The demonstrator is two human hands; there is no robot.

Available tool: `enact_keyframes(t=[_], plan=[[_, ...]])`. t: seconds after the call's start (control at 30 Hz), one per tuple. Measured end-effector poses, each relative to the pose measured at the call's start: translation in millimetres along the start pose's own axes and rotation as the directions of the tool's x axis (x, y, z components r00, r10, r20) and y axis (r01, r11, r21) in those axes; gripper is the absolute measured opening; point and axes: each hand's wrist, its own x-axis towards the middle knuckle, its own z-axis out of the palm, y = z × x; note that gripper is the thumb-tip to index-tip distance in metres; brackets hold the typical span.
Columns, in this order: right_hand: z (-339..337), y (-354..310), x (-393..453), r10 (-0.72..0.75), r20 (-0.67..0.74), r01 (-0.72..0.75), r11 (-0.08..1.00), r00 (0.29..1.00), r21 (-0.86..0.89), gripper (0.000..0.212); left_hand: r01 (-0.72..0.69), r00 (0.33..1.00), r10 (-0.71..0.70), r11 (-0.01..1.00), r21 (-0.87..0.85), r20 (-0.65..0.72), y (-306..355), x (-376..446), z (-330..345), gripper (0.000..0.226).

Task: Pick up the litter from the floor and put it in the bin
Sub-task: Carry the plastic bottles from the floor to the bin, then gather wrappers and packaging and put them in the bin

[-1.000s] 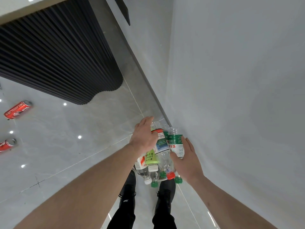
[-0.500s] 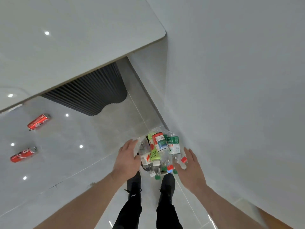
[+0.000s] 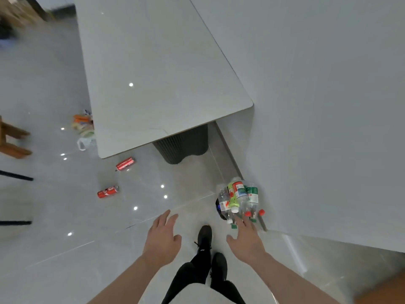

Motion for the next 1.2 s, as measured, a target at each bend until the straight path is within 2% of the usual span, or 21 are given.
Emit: enact_keyframes(t=[0.23,0.4,0.6,0.87,1.03,1.2], plan=[[17,-63,-49,-0.139,0.042,0.144,0.971,0.989,-0.191,0.078,0.098,0.985,-0.102,0.995,-0.034,-0.138,-69,-80,-27,0.067],[40,-127,-65,-0.211,0.037,0.213,0.944,0.977,-0.251,0.077,0.148,0.962,-0.167,0.984,-0.103,-0.214,-135,-111,-55,0.068],[101,-223,-76,-0.215,0.055,0.221,0.928,0.975,-0.301,0.074,0.151,0.955,-0.168,0.985,-0.086,-0.243,-244,-139,-90,0.067],[191,-352,-98,-0.195,-0.015,0.191,0.972,0.981,-0.138,0.076,0.110,0.969,-0.110,0.994,-0.010,-0.220,-377,-153,-153,0.066],[205,-401,-93,-0.172,-0.040,0.167,0.980,0.984,-0.107,0.076,0.020,0.973,-0.015,1.000,0.022,-0.232,-412,-119,-211,0.067],[210,-455,-52,-0.141,-0.066,0.133,0.985,0.988,-0.105,0.075,-0.036,0.972,0.040,0.999,0.023,-0.232,-441,-64,-271,0.066]])
